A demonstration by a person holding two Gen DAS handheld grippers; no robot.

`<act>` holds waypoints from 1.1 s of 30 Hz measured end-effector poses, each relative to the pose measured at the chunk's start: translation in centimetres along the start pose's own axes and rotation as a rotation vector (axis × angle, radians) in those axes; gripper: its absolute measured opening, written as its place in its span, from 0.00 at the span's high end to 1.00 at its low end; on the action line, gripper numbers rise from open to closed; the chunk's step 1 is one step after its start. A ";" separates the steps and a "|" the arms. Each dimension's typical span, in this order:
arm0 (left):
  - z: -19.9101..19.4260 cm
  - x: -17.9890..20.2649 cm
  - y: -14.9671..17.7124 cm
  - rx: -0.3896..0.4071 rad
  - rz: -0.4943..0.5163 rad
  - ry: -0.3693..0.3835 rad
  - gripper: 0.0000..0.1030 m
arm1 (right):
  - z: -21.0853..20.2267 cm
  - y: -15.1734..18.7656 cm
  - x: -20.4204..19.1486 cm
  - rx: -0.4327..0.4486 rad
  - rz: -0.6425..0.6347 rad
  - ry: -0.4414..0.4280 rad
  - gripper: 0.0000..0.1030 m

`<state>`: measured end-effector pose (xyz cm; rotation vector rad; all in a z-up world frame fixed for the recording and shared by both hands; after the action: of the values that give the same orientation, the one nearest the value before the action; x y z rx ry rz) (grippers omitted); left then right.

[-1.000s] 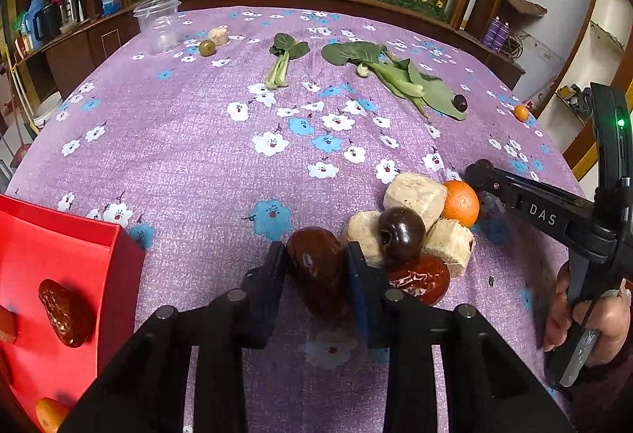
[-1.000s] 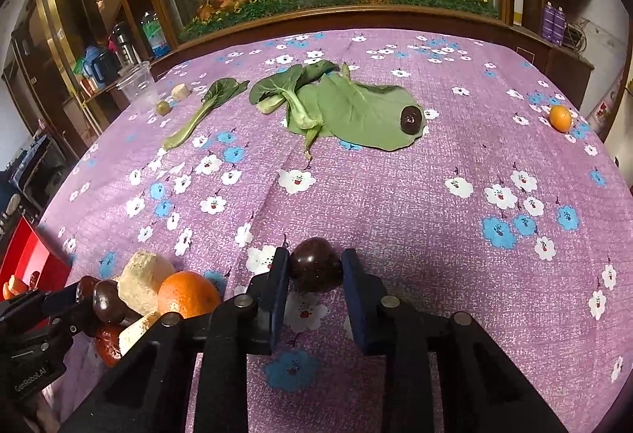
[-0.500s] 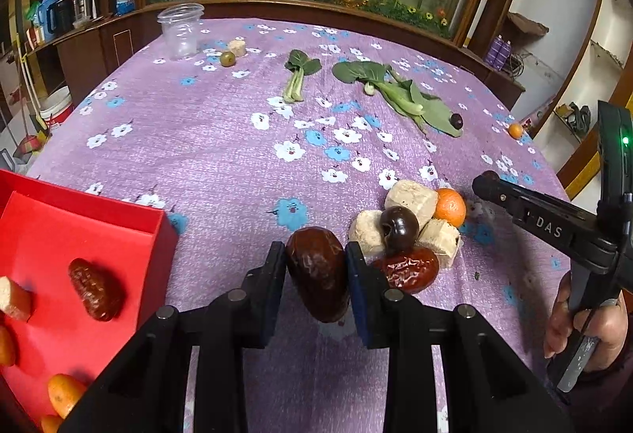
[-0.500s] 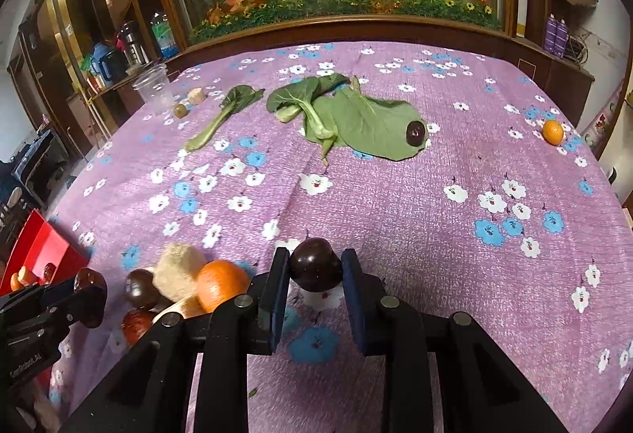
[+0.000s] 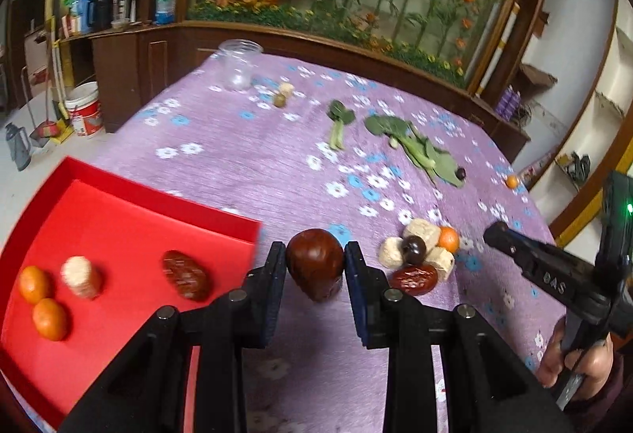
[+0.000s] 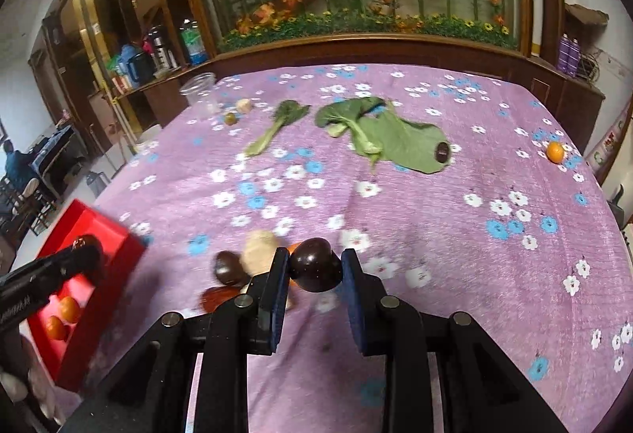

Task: Organize fruits
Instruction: 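Carry the date and dark fruit over the red tray and open both tools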

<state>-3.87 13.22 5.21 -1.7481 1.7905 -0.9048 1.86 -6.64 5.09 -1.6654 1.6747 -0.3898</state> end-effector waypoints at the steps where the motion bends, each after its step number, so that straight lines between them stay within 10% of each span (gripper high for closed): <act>1: -0.3 -0.4 0.0 0.006 -0.008 -0.006 0.72 | -0.1 0.1 -0.4 0.000 -0.005 -0.006 0.72; 33: -4.3 -18.1 3.7 0.043 -0.271 -0.236 0.72 | 6.9 7.6 -25.2 -0.236 -0.265 -0.291 0.71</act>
<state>-8.23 31.56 3.38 -2.0094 1.3987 -0.7941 -1.75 20.18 2.24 -2.0193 1.3298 -0.0673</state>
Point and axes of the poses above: each gripper's, at about its wrist camera, not at the fingertips, and z roughly the way its jaws point, x to its right, y to its underside, the point moved 5 cm from there along z, roughly the way its jaws point, and after that the axes turned 10 degrees about z, right-handed, at the moved point
